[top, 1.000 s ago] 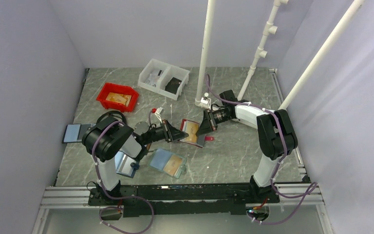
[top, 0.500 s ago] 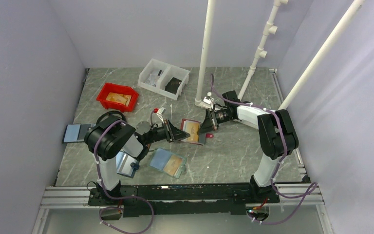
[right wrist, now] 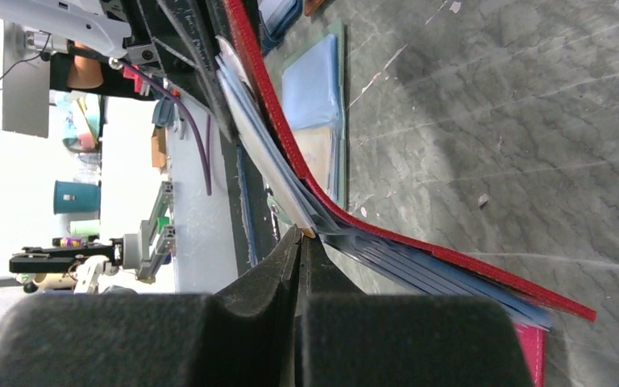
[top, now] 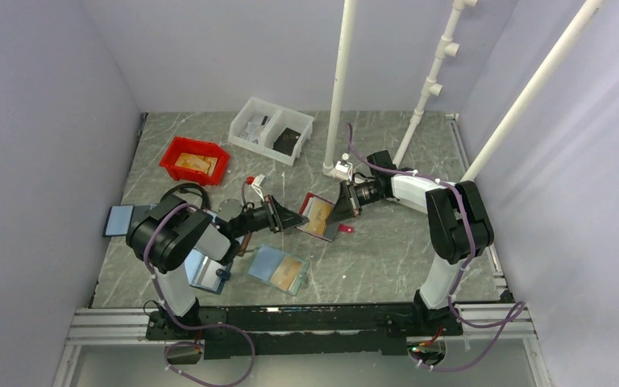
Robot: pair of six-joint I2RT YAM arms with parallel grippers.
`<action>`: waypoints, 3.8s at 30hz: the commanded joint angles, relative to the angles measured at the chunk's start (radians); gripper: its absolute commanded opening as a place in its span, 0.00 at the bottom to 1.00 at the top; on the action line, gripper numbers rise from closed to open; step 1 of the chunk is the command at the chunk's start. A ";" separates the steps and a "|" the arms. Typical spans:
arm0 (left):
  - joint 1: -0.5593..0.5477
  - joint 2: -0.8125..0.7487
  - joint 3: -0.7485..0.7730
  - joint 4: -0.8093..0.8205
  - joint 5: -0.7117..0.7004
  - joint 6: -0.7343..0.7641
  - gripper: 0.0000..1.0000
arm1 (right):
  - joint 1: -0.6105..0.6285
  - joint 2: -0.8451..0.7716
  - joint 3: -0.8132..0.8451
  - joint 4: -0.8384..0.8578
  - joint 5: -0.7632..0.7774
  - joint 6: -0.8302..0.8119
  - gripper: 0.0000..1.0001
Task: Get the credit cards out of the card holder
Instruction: Remove the credit card from the card holder.
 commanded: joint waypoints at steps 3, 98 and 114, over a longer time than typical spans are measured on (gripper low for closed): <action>0.018 0.060 -0.004 0.146 0.049 -0.050 0.05 | -0.004 -0.010 0.029 -0.007 -0.035 -0.041 0.00; 0.057 0.065 0.078 -0.479 0.044 0.136 0.00 | 0.171 0.191 0.161 -0.155 0.605 -0.130 0.08; 0.093 0.027 0.044 -0.489 0.094 0.117 0.00 | 0.185 0.210 0.176 -0.187 0.611 -0.150 0.10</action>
